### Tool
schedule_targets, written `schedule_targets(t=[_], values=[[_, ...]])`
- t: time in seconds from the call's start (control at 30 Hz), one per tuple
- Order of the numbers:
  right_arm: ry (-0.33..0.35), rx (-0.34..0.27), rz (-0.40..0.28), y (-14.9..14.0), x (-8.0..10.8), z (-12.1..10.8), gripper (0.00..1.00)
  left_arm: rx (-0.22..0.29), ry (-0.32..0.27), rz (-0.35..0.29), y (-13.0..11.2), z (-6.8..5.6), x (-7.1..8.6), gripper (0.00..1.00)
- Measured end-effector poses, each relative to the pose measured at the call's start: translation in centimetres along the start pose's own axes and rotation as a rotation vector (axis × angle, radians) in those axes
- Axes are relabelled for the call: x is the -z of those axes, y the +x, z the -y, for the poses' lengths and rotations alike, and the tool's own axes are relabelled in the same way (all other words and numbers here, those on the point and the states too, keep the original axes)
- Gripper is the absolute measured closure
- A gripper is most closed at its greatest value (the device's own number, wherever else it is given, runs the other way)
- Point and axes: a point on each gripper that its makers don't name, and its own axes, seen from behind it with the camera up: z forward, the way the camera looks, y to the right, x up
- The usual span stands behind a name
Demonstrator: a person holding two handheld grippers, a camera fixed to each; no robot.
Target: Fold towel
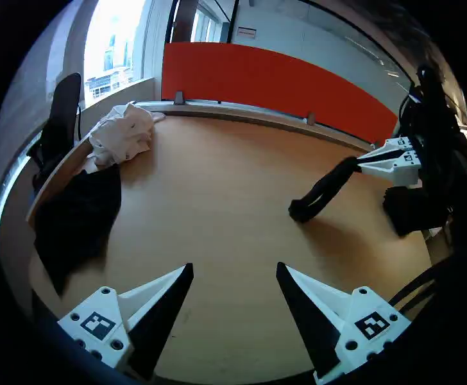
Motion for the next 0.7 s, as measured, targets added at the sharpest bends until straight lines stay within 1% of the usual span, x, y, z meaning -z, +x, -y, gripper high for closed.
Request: schedule_targets(t=[0.1, 0.2, 0.4, 0.7], values=[[-0.010, 0.009, -0.033, 1.9, 0.5, -0.4, 0.94, -0.005, 0.000, -0.003, 0.1, 0.0, 0.1, 0.04], [-0.015, 0.010, -0.054, 3.0, 1.0, -0.7, 0.94, -0.007, -0.003, -0.005, 0.2, -0.2, 0.1, 0.04], [-0.022, -0.004, -0.067, 3.2, 1.7, -1.0, 0.94, -0.005, -0.013, -0.010, 0.3, -0.8, 0.1, 0.04], [-0.033, -0.020, -0.076, 3.2, 2.0, -1.4, 0.94, -0.013, -0.018, -0.008, 0.4, -1.1, -0.1, 0.04]])
